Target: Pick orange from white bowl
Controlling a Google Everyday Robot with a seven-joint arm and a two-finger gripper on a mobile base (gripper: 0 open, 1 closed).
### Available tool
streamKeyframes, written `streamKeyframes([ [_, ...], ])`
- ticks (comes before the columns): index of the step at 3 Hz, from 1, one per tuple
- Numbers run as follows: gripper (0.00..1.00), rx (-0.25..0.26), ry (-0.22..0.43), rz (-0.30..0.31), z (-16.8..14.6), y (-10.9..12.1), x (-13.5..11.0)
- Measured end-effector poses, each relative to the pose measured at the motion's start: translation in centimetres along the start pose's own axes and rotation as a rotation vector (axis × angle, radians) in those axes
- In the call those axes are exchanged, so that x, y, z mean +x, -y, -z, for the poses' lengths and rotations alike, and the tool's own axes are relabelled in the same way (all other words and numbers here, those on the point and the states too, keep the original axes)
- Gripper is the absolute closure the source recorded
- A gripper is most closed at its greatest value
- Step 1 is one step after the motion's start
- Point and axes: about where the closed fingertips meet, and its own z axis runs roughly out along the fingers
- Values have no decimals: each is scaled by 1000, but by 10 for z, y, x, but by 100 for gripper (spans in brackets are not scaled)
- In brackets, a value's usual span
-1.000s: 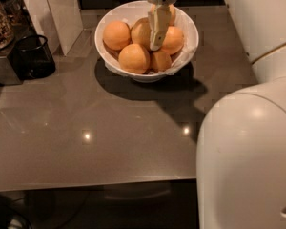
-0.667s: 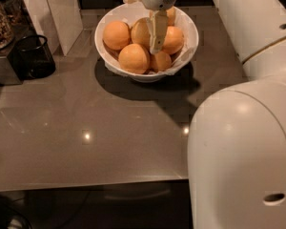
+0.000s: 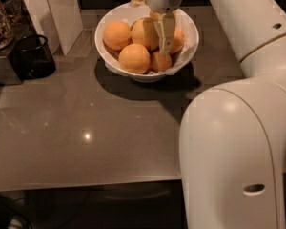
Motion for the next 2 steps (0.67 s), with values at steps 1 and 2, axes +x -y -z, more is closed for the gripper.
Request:
streamKeyframes([
  [1, 0, 27, 0, 0, -4, 9, 0],
  [2, 0, 5, 13, 18, -17, 10, -4],
])
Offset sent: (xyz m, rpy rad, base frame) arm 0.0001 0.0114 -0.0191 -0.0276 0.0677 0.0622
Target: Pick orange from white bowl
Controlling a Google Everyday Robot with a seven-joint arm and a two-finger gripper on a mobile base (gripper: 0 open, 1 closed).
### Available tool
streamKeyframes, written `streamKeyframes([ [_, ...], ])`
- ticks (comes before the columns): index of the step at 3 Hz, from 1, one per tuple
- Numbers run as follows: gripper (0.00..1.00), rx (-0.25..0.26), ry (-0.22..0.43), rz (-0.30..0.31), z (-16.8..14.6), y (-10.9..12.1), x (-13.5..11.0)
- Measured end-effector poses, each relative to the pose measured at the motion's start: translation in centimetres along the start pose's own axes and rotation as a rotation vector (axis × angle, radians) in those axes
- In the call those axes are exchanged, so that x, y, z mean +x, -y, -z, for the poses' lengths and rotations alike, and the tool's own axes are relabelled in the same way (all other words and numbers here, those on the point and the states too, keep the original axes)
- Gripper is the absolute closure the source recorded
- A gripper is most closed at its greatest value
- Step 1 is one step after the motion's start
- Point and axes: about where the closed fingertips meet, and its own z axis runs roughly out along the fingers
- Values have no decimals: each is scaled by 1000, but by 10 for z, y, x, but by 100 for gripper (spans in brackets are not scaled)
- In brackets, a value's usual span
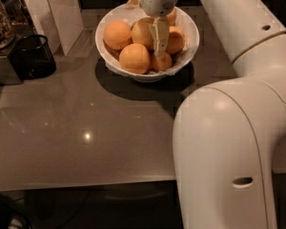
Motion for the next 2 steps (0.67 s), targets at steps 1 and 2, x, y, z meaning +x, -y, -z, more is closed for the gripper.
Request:
streamKeyframes([
  [1, 19, 0, 0, 0, 0, 0, 0],
  [2, 42, 0, 0, 0, 0, 0, 0],
])
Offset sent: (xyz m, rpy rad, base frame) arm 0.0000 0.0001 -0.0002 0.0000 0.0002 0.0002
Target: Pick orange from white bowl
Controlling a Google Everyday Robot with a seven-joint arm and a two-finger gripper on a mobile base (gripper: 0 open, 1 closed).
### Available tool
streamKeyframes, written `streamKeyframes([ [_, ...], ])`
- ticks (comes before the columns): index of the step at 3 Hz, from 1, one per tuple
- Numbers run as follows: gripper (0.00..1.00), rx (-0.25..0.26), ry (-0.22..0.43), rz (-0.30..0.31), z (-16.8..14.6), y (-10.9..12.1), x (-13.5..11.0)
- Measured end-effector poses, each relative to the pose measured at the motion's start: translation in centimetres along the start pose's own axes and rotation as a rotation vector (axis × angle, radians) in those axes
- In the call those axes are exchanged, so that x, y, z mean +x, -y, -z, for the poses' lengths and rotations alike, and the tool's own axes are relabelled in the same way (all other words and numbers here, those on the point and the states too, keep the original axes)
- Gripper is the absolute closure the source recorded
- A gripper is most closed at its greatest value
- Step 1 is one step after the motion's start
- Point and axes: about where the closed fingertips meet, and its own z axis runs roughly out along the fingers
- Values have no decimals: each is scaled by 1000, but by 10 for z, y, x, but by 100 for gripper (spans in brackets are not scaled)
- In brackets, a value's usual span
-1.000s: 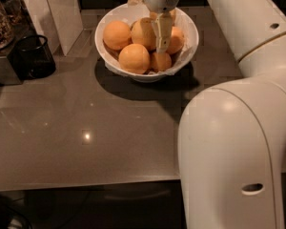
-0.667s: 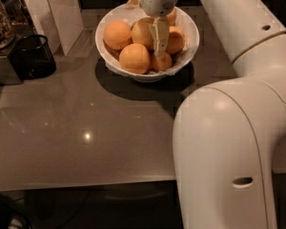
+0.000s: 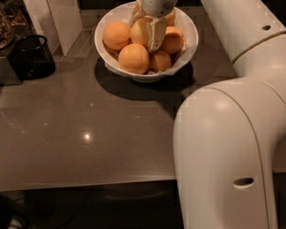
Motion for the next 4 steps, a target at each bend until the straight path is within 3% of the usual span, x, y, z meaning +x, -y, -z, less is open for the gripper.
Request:
streamKeyframes([
  [2, 89, 0, 0, 0, 0, 0, 0],
  [3, 100, 37, 17, 24, 3, 8, -6],
  [4, 100, 122, 105, 30, 25, 11, -17],
])
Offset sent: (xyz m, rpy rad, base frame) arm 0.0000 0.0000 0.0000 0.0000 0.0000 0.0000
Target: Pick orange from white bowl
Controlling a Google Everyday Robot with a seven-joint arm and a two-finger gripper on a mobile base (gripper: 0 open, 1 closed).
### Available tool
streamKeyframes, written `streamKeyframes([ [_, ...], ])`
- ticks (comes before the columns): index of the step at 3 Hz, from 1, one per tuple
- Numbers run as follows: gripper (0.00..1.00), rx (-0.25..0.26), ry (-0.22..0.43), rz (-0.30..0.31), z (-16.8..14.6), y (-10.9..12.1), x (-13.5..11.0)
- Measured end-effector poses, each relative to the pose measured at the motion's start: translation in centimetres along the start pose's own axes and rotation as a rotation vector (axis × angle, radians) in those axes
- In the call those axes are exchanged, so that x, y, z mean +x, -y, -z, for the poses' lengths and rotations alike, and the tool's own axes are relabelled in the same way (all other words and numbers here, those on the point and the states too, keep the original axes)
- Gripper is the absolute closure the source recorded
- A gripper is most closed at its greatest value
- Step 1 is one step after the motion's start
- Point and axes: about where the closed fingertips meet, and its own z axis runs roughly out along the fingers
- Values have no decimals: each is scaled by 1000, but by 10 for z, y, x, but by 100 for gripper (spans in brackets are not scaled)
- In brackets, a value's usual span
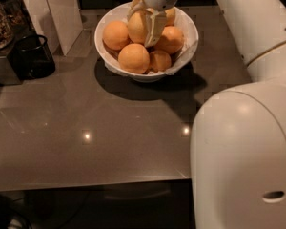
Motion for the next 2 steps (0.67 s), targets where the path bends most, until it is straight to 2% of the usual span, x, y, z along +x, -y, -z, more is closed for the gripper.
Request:
streamKeyframes([
  [1, 100, 86, 66, -22, 30, -7, -10],
  [2, 100, 155, 128, -62, 57, -24, -21],
])
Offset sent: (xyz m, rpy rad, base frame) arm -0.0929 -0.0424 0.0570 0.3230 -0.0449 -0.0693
